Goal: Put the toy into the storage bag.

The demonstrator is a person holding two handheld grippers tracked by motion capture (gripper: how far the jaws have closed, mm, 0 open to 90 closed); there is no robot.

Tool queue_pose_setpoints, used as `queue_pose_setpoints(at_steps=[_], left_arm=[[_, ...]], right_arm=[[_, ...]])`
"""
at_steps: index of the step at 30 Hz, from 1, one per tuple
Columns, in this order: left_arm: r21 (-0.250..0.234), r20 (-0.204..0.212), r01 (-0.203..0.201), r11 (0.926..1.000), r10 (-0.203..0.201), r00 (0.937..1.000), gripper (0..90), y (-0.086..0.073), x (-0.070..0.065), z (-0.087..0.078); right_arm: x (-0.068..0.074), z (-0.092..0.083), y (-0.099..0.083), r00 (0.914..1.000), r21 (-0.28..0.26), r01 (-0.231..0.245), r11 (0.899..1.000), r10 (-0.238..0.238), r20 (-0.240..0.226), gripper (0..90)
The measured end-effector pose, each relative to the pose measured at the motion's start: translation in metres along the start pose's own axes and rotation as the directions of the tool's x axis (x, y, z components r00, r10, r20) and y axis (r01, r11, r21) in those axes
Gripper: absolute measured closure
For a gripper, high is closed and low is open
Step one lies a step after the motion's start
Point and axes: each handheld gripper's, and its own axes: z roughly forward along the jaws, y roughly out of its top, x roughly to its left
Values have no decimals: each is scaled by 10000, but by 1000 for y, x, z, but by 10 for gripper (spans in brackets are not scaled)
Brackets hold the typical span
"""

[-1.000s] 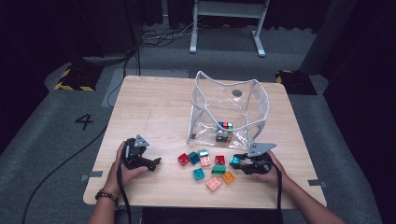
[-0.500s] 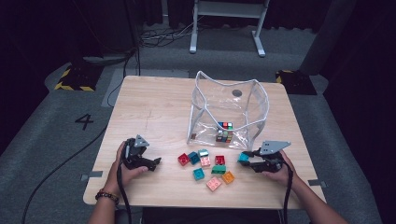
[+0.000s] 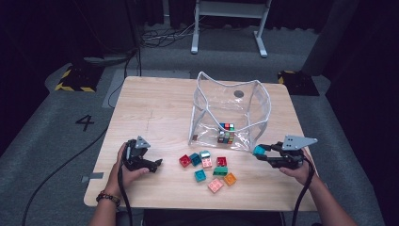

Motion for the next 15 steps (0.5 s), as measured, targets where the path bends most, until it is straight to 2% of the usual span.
queue_pose_setpoints(at_steps=[15], left_arm=[[-9, -29, -5, 10000, 5, 10000, 3, 0, 0, 0]], right_arm=[[-7, -38, 32, 9982, -327, 103, 9994, -84, 598, 594]])
